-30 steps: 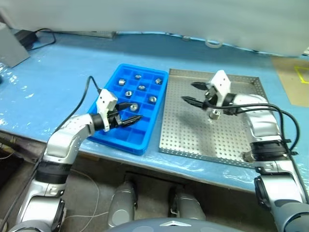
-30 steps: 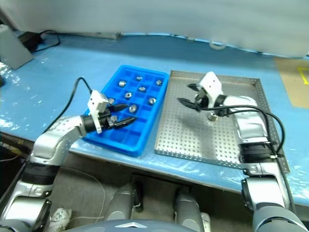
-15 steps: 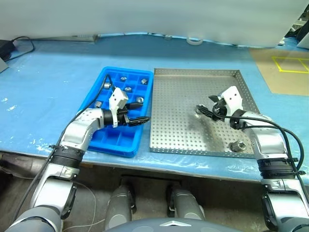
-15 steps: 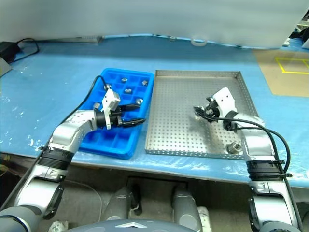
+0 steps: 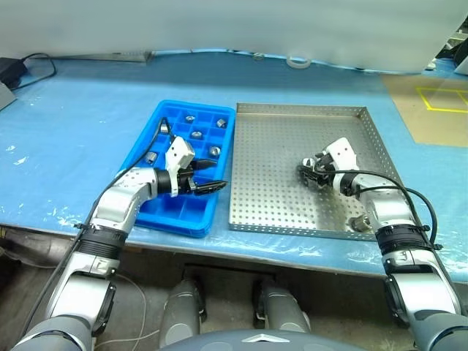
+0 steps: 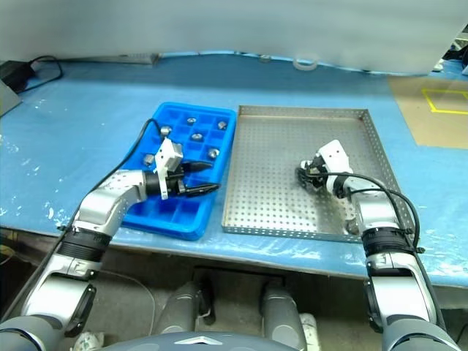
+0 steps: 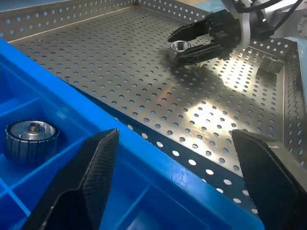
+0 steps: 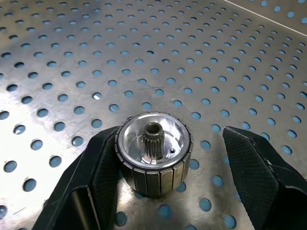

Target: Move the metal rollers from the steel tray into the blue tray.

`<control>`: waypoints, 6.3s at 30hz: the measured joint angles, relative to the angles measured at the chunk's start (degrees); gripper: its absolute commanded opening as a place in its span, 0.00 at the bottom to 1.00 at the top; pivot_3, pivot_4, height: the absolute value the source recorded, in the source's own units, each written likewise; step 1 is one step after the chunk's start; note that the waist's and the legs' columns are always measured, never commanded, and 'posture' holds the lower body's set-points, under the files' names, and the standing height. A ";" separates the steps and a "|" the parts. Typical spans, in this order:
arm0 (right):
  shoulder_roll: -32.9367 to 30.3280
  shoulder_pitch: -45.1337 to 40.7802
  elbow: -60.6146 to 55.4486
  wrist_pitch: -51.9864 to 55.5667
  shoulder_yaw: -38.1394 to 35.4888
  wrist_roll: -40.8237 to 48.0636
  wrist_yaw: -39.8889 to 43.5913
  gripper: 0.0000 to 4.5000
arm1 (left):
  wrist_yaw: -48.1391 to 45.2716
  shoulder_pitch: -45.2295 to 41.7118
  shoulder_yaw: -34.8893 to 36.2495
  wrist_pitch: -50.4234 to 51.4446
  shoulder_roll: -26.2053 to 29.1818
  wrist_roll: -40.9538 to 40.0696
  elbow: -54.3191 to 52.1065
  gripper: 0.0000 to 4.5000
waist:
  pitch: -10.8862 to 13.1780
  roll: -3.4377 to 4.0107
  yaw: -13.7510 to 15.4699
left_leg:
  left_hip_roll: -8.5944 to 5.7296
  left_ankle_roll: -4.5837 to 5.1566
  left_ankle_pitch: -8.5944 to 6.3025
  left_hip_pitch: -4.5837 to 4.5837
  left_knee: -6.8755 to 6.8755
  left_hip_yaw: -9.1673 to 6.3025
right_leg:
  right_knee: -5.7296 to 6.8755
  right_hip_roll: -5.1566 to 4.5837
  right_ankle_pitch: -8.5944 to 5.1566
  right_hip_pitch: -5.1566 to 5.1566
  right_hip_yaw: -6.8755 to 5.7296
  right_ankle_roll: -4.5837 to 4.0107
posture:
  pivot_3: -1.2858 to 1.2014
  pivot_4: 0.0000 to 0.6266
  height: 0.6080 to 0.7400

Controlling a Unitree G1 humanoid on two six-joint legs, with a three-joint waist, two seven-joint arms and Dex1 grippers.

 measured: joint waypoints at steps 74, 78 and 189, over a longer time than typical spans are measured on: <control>2.75 -7.12 -22.46 3.87 12.16 3.92 28.44 0.73 | 14.99 18.12 11.54 6.26 3.95 -9.45 -21.10 0.89 | 0.05 -0.11 9.21 | -0.02 -0.33 0.14 -0.02 -0.61 -0.07 | -0.23 -0.03 -0.02 -0.16 -0.11 0.02 | 0.50 0.24 1.00; -7.10 0.26 -30.76 6.57 9.23 4.02 28.52 0.73 | 11.29 10.96 7.45 4.34 2.42 -7.92 -13.82 0.89 | 0.04 -0.10 7.91 | -0.04 -0.29 0.11 -0.02 -0.52 -0.03 | -0.23 -0.05 -0.01 -0.11 -0.07 0.03 | 0.48 0.24 1.00; -29.23 33.14 -29.21 4.77 -6.91 -1.11 21.47 0.08 | 5.26 -3.29 -5.65 3.65 -16.44 -3.19 0.09 0.89 | -0.04 0.10 -0.03 | -0.15 0.95 -0.58 0.33 -0.07 0.08 | -1.37 -0.19 -0.06 1.05 -0.12 0.14 | 0.40 0.24 1.00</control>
